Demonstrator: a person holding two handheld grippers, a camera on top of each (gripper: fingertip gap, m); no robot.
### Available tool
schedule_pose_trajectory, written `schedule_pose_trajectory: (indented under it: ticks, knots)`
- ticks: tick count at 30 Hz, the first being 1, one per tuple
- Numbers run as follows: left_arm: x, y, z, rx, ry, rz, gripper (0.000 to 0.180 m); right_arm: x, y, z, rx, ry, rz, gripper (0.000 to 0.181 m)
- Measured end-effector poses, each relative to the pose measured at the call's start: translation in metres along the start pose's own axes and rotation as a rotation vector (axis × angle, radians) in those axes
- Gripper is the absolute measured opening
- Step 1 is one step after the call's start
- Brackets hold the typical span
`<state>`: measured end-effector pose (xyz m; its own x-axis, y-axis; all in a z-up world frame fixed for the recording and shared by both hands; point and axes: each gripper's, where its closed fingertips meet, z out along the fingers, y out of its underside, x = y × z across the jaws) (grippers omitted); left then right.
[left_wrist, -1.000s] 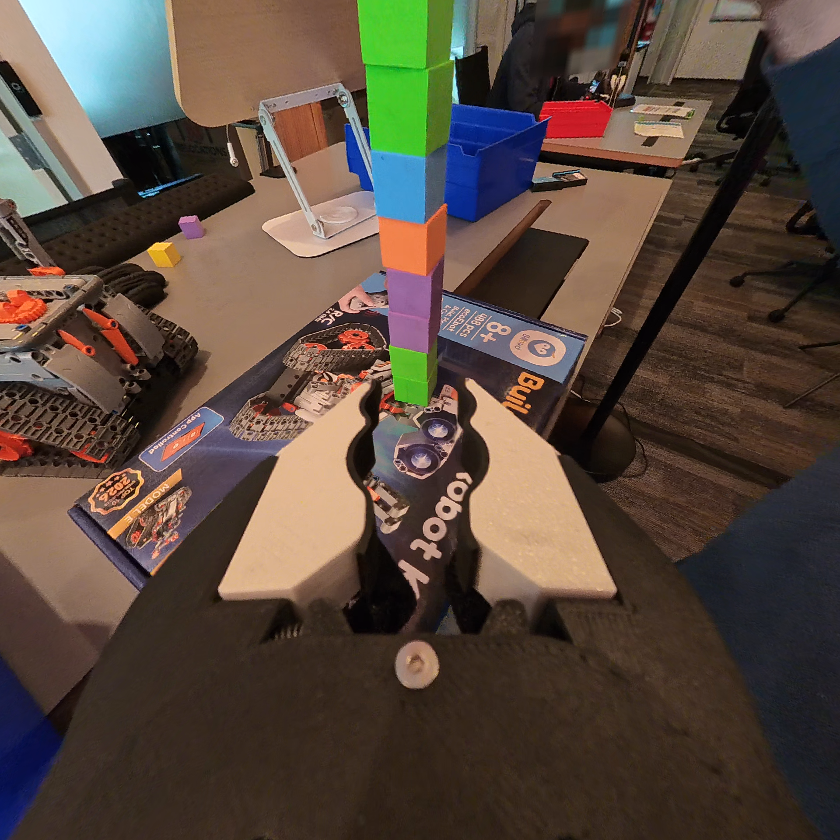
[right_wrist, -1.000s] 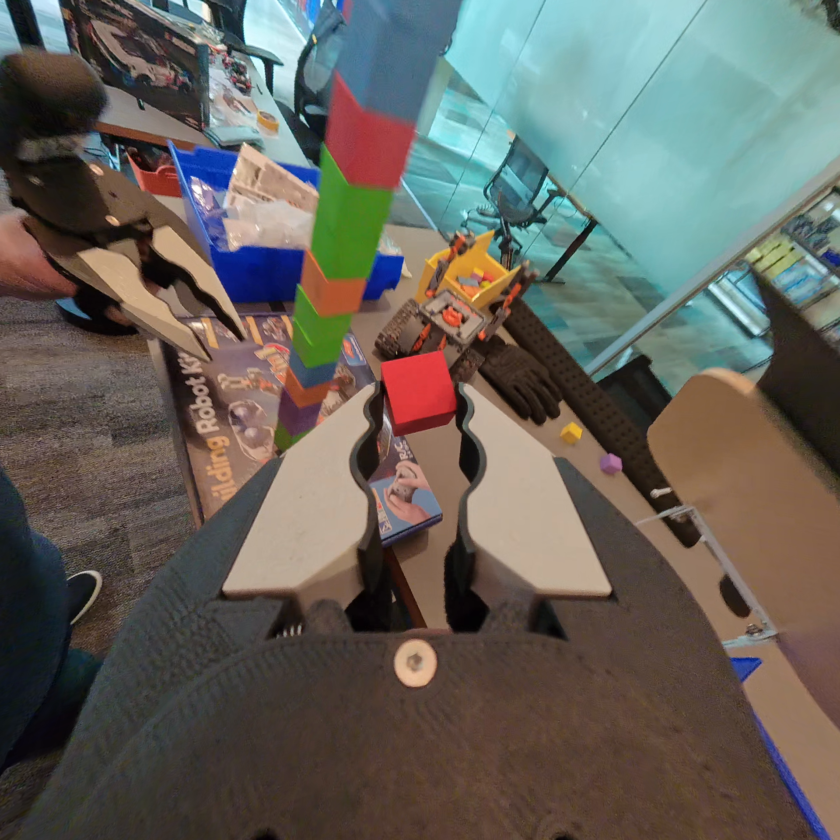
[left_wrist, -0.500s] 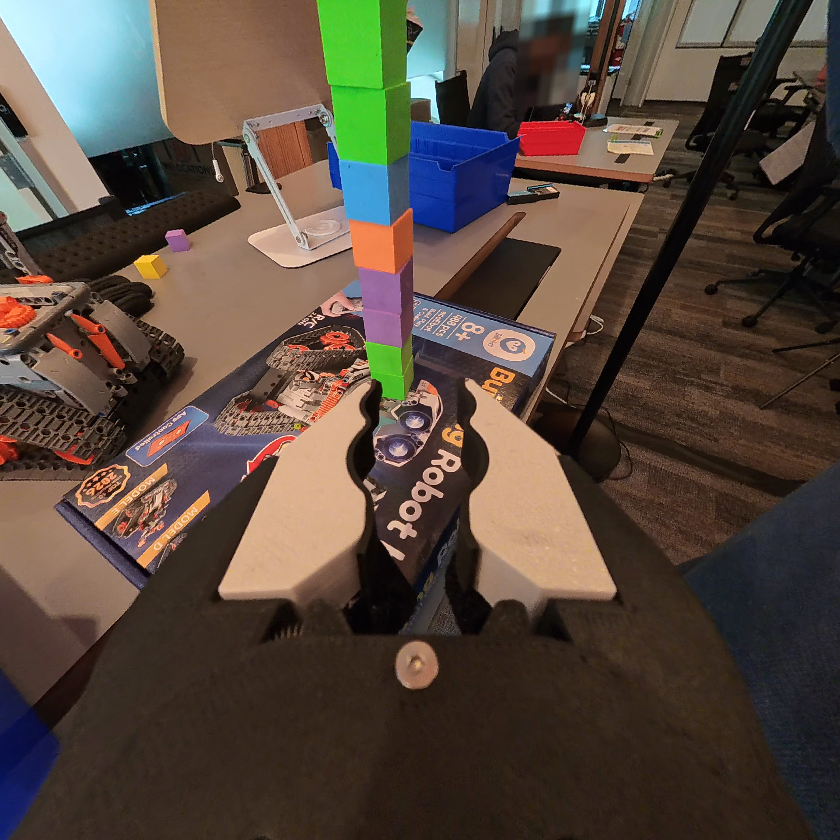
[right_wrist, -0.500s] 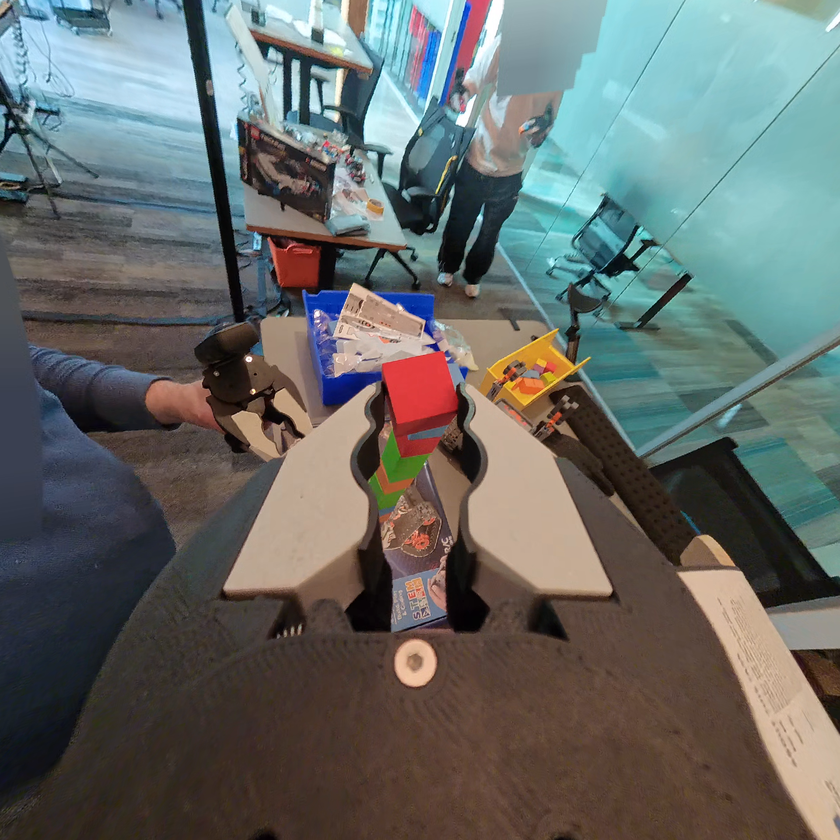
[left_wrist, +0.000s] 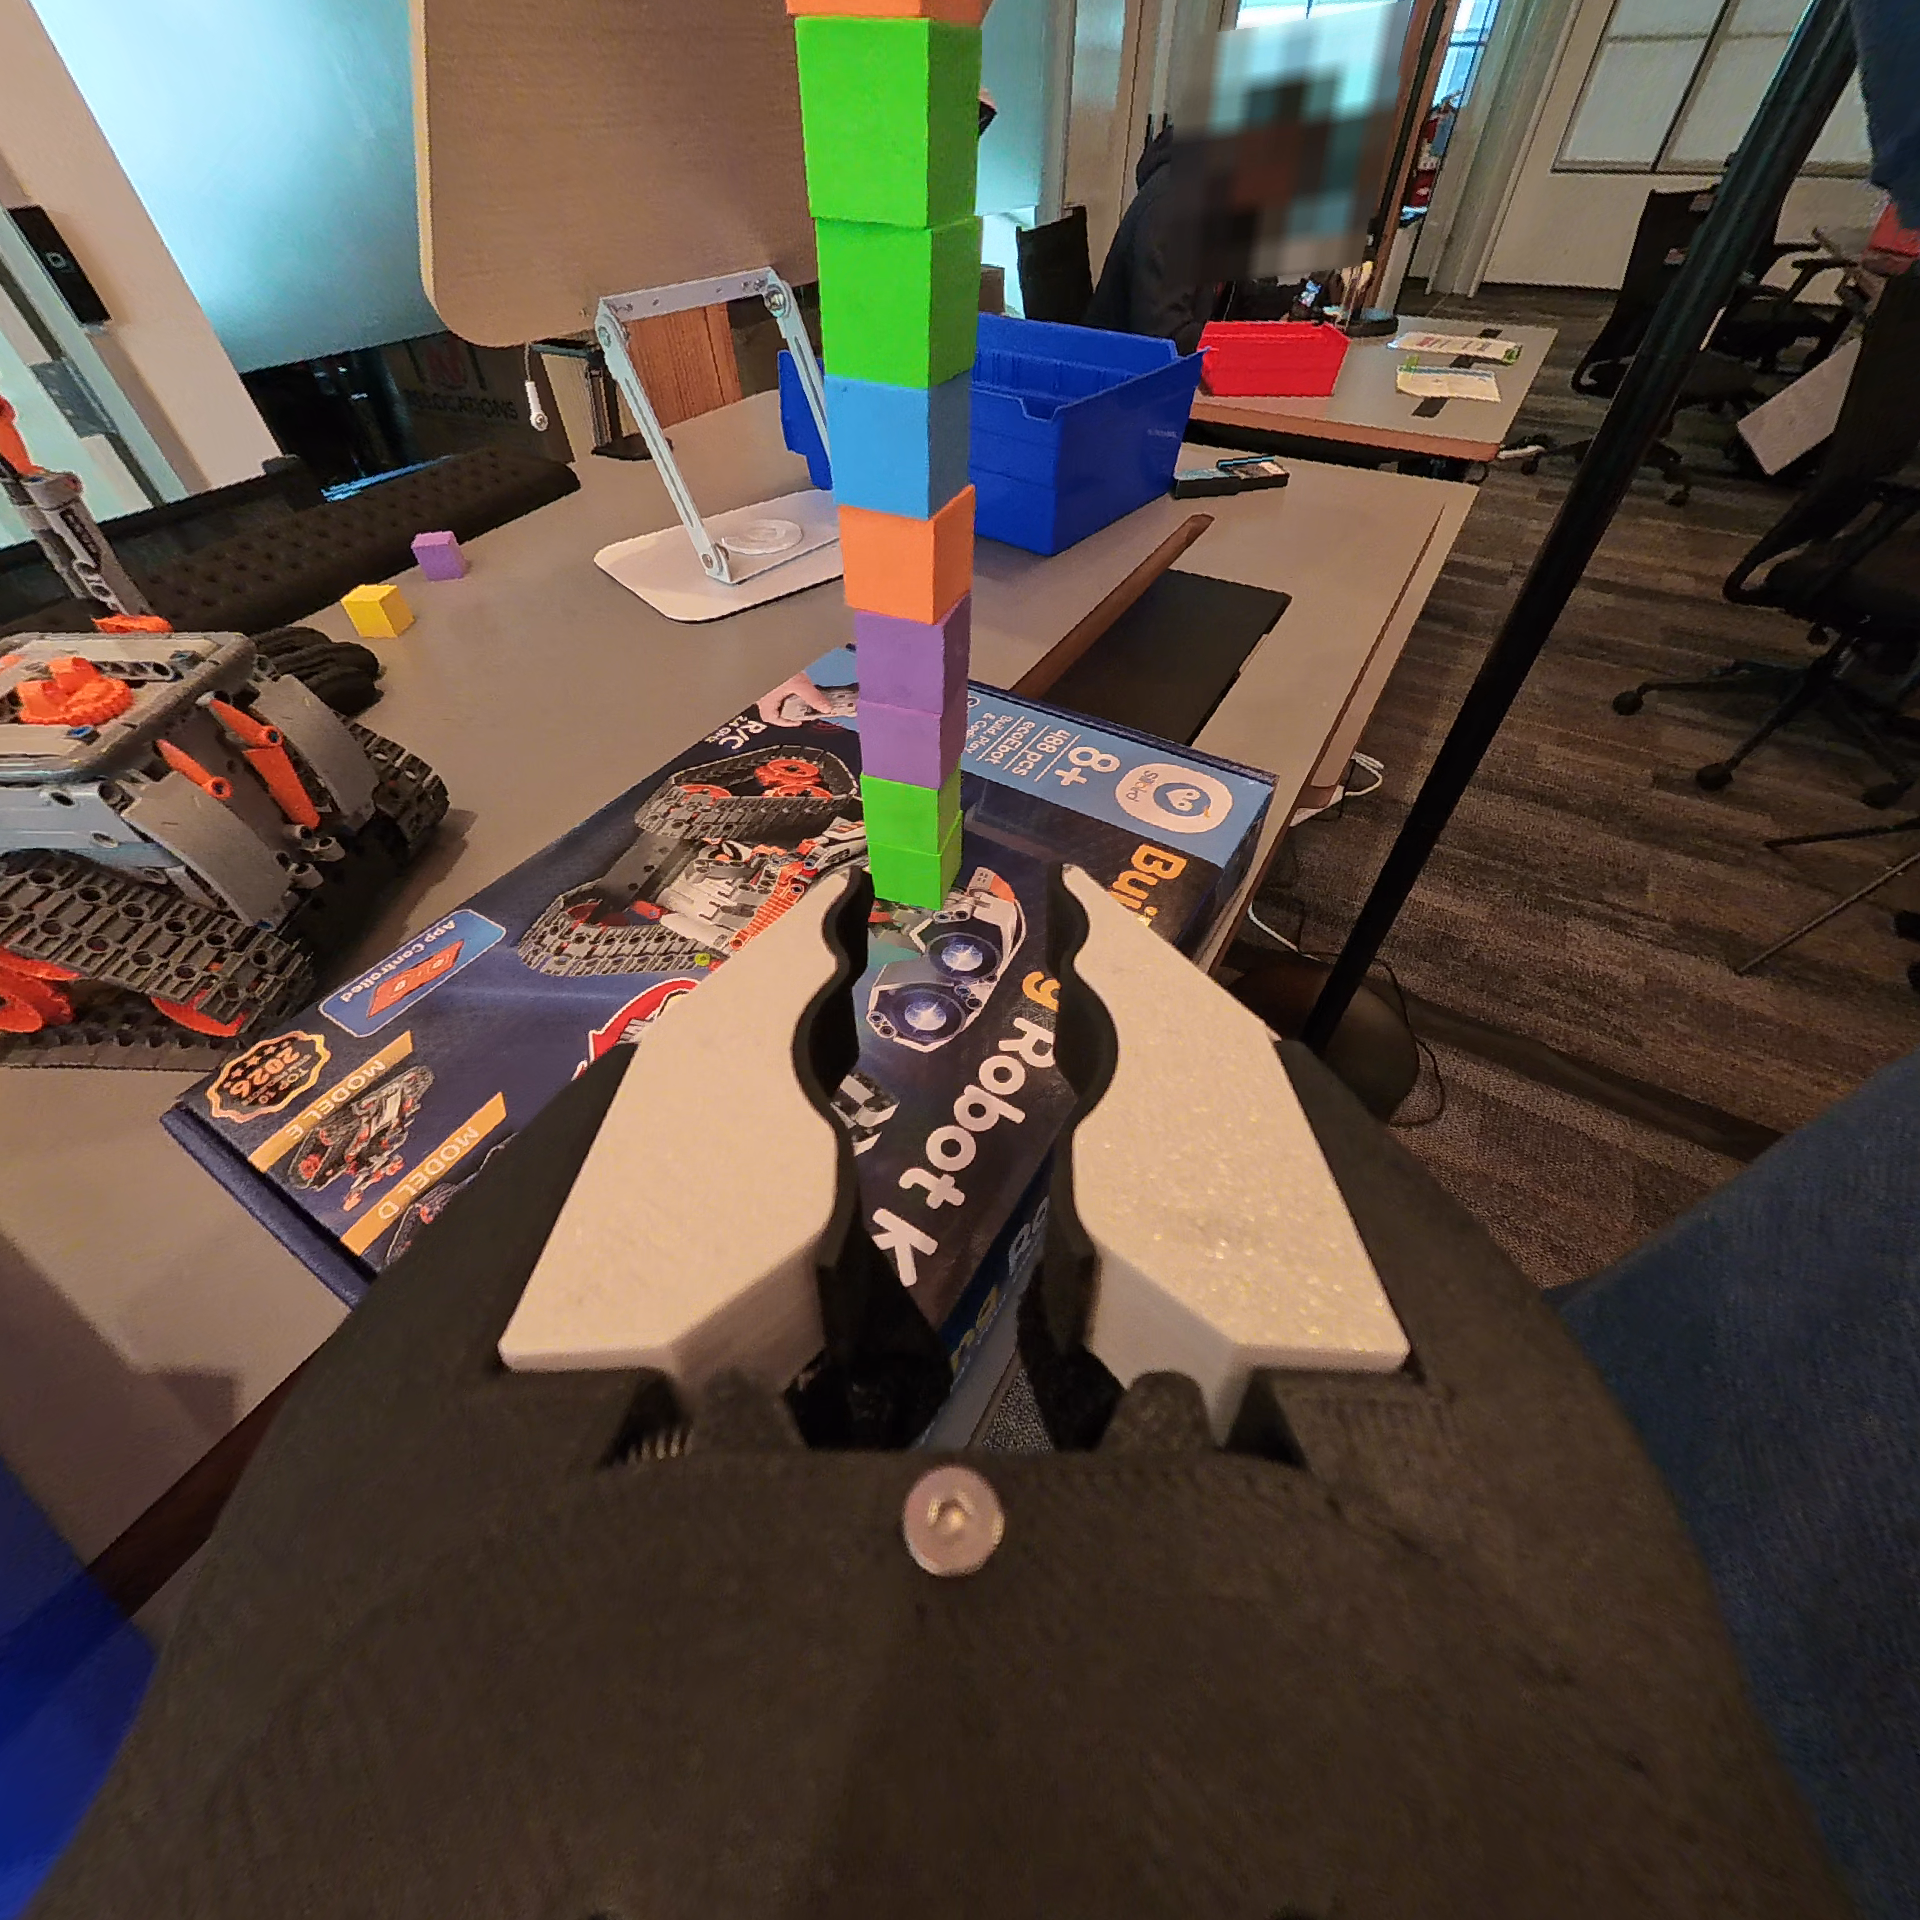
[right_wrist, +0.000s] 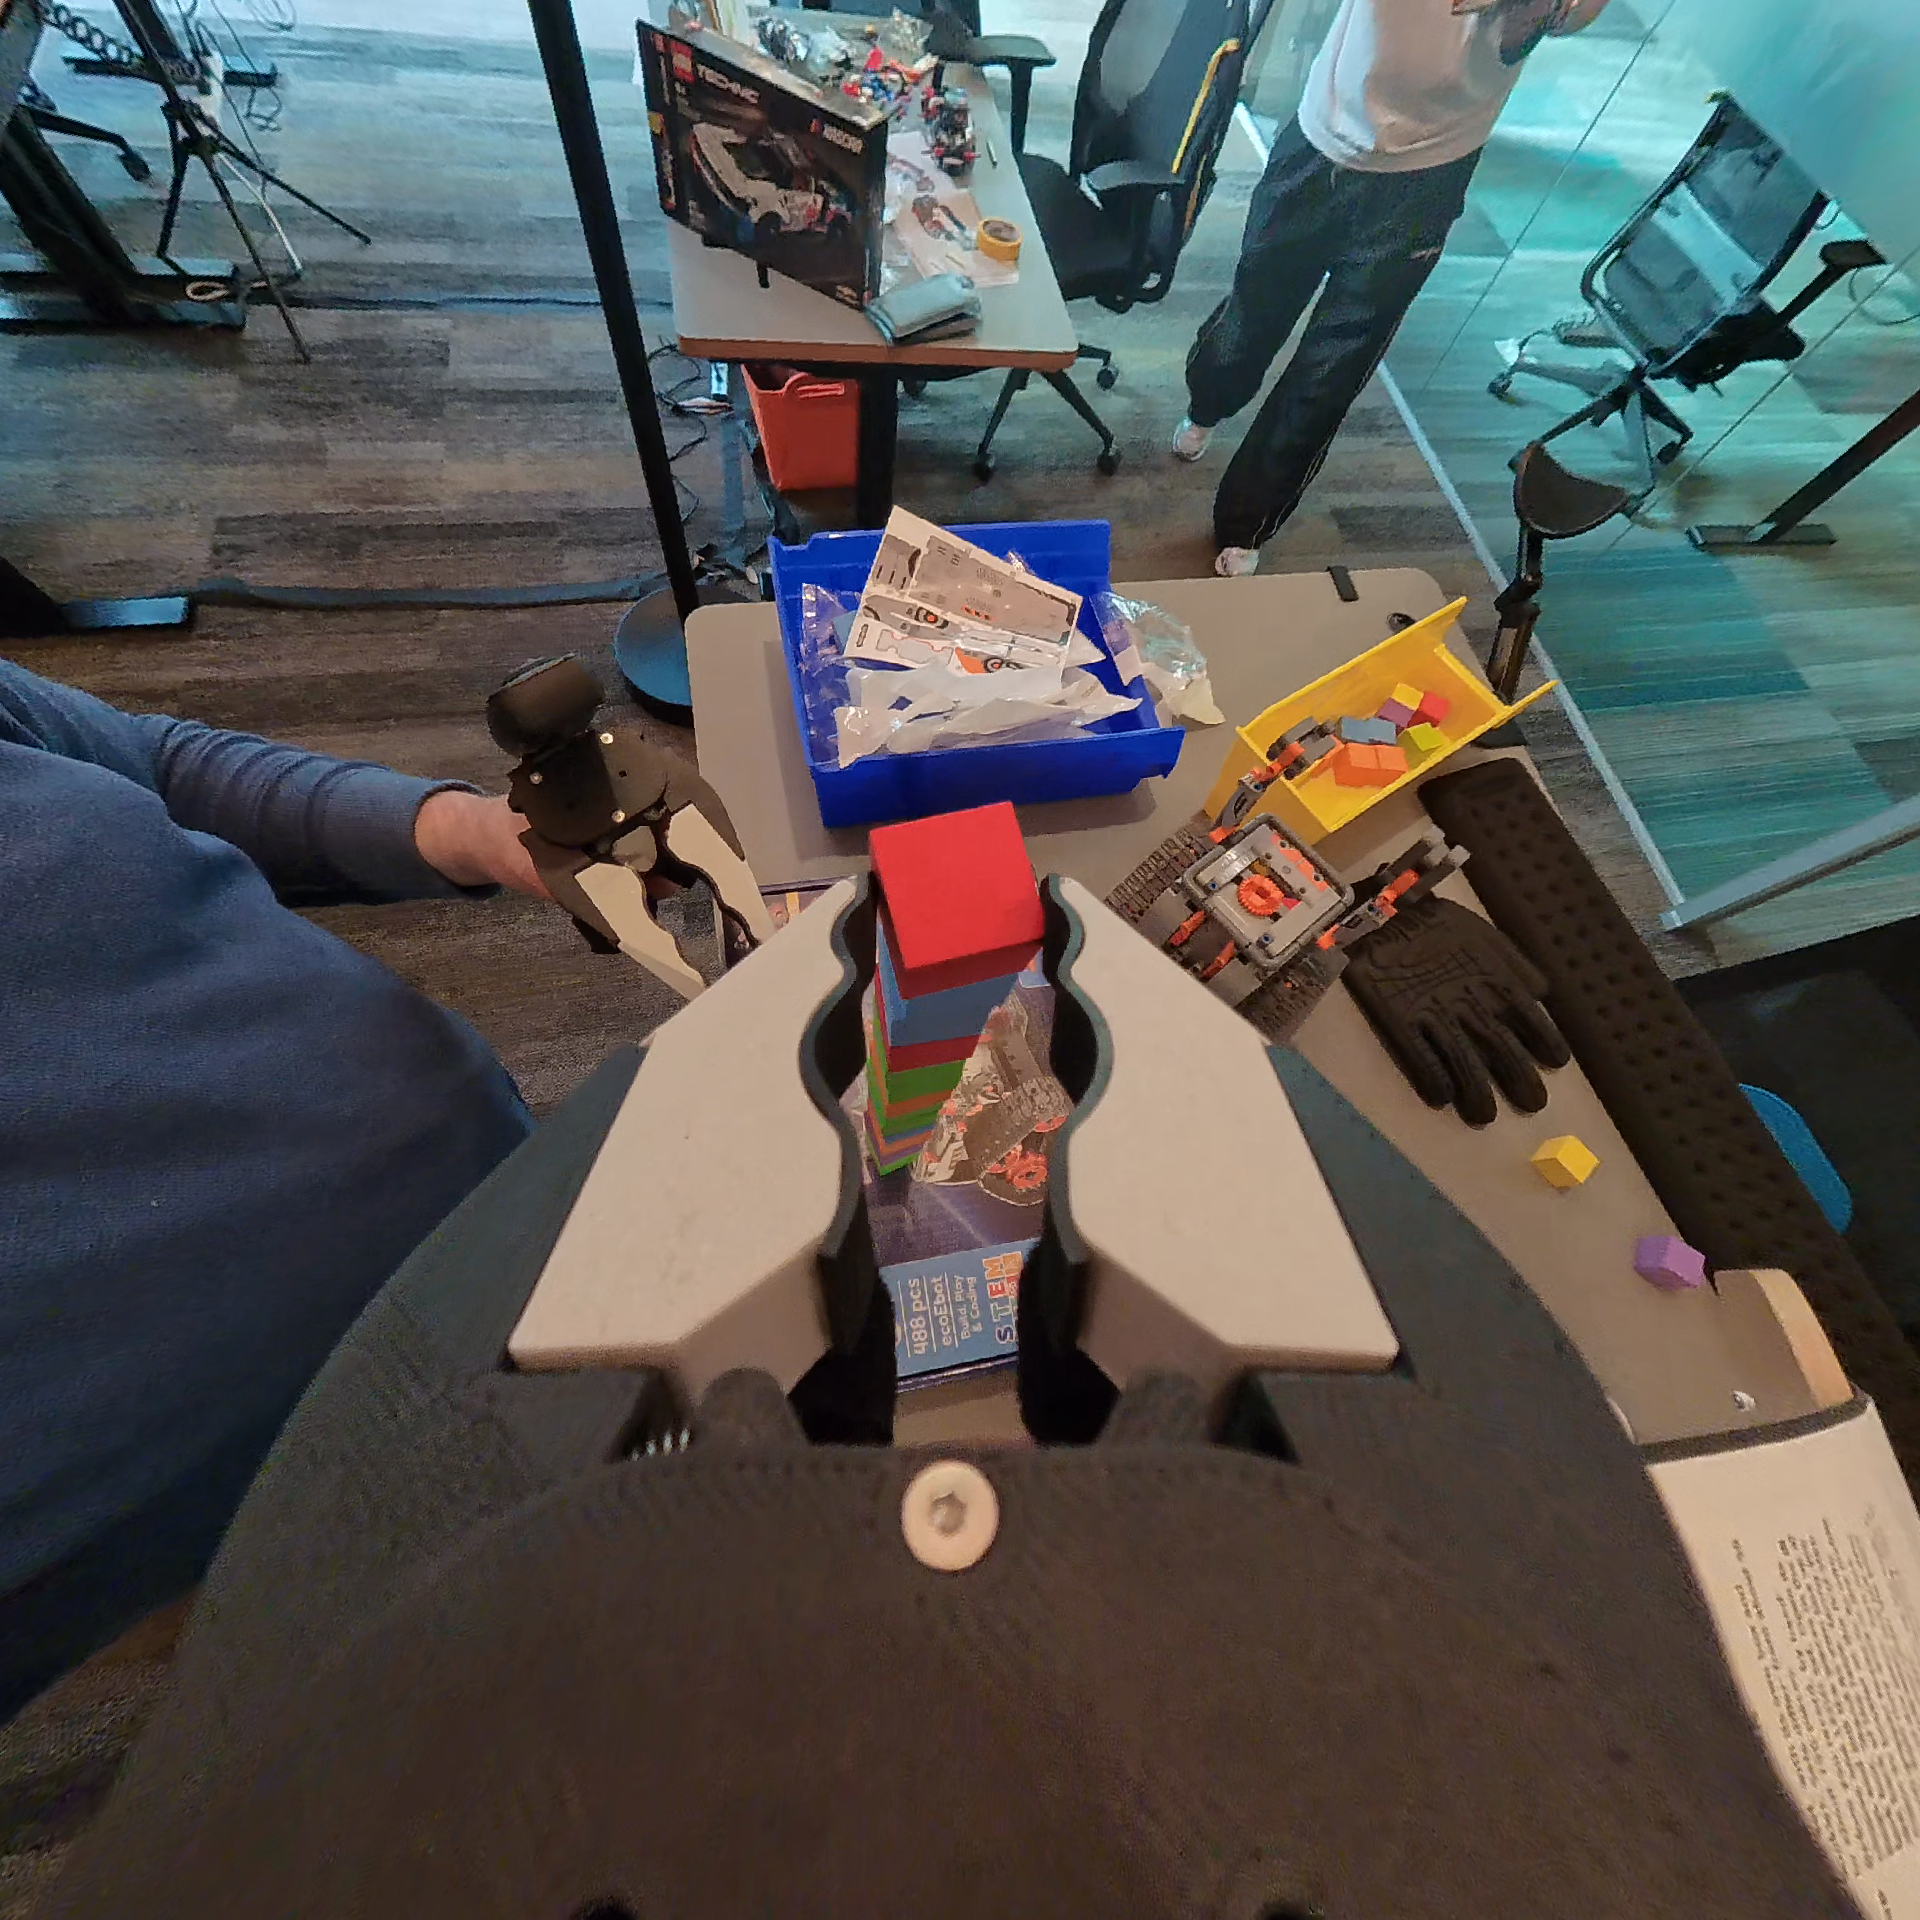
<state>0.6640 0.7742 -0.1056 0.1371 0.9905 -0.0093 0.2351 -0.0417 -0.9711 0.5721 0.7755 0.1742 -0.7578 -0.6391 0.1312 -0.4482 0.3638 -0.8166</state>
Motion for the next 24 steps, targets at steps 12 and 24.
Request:
schedule_pose_trajectory:
  ticks: [12, 24]
  knots:
    - [-0.004, 0.002, 0.000, 0.005, 0.004, -0.012, 0.032, 0.004, 0.007, 0.010, -0.060, -0.041, 0.013, 0.030]
    - [-0.004, 0.002, 0.001, 0.009, 0.020, -0.013, 0.032, 0.006, 0.005, 0.009, -0.052, -0.030, 0.028, 0.043]
